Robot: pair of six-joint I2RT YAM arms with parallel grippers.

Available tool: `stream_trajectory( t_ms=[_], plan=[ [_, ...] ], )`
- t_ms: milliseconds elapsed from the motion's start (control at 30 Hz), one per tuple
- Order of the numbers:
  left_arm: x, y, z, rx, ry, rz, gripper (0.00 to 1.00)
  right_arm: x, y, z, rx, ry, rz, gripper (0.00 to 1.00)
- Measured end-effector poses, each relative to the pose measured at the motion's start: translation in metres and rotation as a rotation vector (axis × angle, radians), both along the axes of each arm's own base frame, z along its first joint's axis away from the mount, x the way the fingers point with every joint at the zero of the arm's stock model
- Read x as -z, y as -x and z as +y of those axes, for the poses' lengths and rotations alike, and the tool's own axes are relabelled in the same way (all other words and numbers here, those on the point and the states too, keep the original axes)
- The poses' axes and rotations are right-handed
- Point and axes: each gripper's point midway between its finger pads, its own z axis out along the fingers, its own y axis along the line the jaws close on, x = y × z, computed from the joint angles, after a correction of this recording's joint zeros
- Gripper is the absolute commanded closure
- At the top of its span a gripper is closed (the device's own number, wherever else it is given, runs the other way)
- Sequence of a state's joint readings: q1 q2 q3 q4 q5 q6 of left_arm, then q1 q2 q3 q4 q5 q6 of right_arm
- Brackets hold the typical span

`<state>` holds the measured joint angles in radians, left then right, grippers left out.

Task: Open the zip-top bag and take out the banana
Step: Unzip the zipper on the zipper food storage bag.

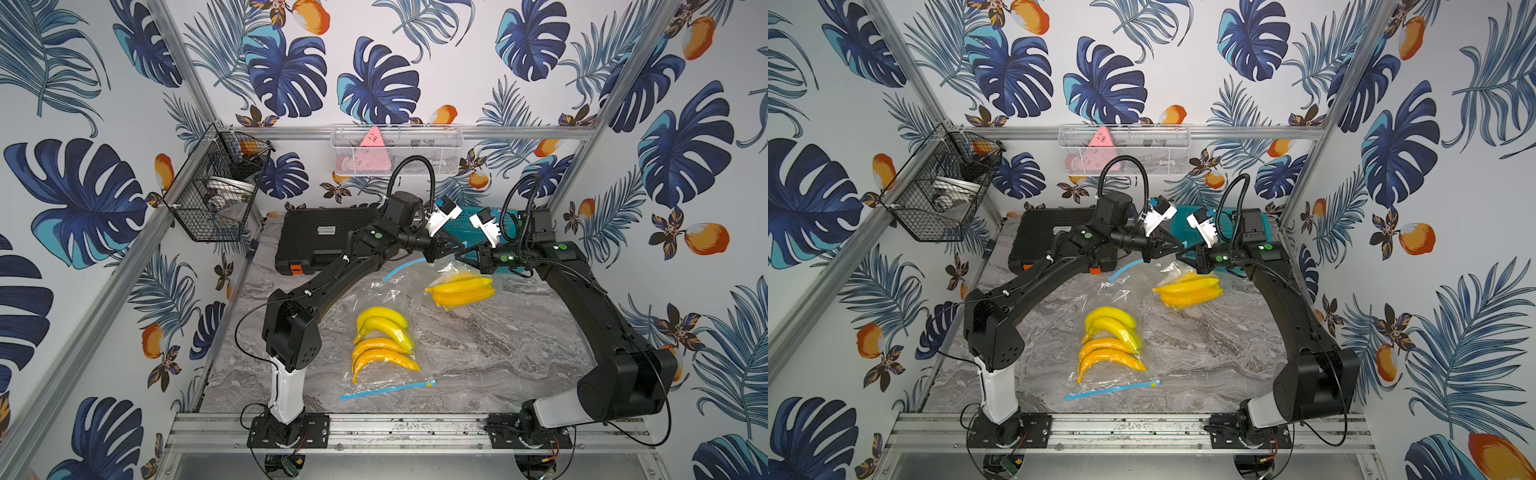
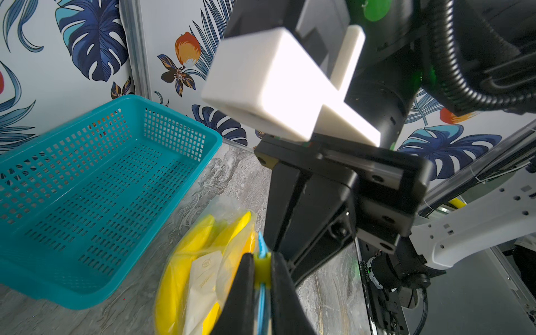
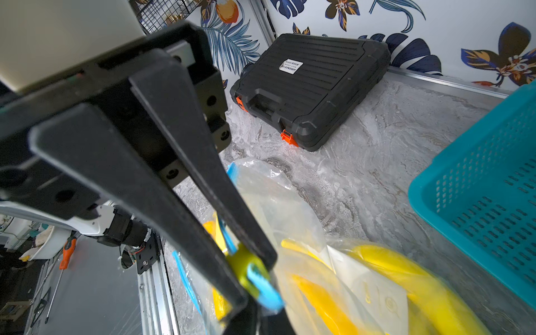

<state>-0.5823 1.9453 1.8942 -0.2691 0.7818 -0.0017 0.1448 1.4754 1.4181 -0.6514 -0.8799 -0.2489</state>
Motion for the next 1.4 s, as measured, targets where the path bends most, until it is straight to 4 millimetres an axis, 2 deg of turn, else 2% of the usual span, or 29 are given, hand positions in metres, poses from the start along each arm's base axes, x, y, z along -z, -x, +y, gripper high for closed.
stream_trajectory(
  t_ms=[233, 667, 933, 1000, 1067, 1200, 1300, 1400],
  plan=[
    [0.006, 0.002, 0.001, 0.002, -0.005, 0.004, 1.0, 0.002, 0.0, -0.004, 0.021, -0.024, 0.014, 1.0],
    [0.007, 0.01, 0.007, 0.0, 0.002, -0.021, 1.0, -0.016, -0.006, -0.03, 0.108, -0.127, 0.011, 1.0],
    [0.004, 0.004, 0.003, -0.004, 0.013, -0.022, 1.0, -0.02, -0.004, -0.029, 0.088, -0.151, 0.005, 1.0],
    [0.003, 0.001, 0.001, -0.005, 0.017, -0.022, 1.0, -0.02, -0.003, -0.029, 0.083, -0.149, -0.002, 0.94],
    [0.0, -0.001, -0.001, -0.006, 0.025, -0.015, 1.0, -0.021, -0.003, -0.029, 0.081, -0.144, -0.013, 0.8],
    [-0.004, -0.004, -0.004, -0.001, 0.038, -0.019, 1.0, -0.03, -0.004, -0.033, 0.087, -0.117, -0.069, 0.7],
    [-0.008, -0.006, -0.005, 0.002, 0.045, -0.026, 1.0, -0.036, -0.007, -0.039, 0.098, -0.103, -0.105, 0.56],
    [-0.013, -0.005, -0.006, 0.01, 0.054, -0.034, 1.0, -0.038, -0.01, -0.045, 0.111, -0.092, -0.118, 0.52]
  ],
)
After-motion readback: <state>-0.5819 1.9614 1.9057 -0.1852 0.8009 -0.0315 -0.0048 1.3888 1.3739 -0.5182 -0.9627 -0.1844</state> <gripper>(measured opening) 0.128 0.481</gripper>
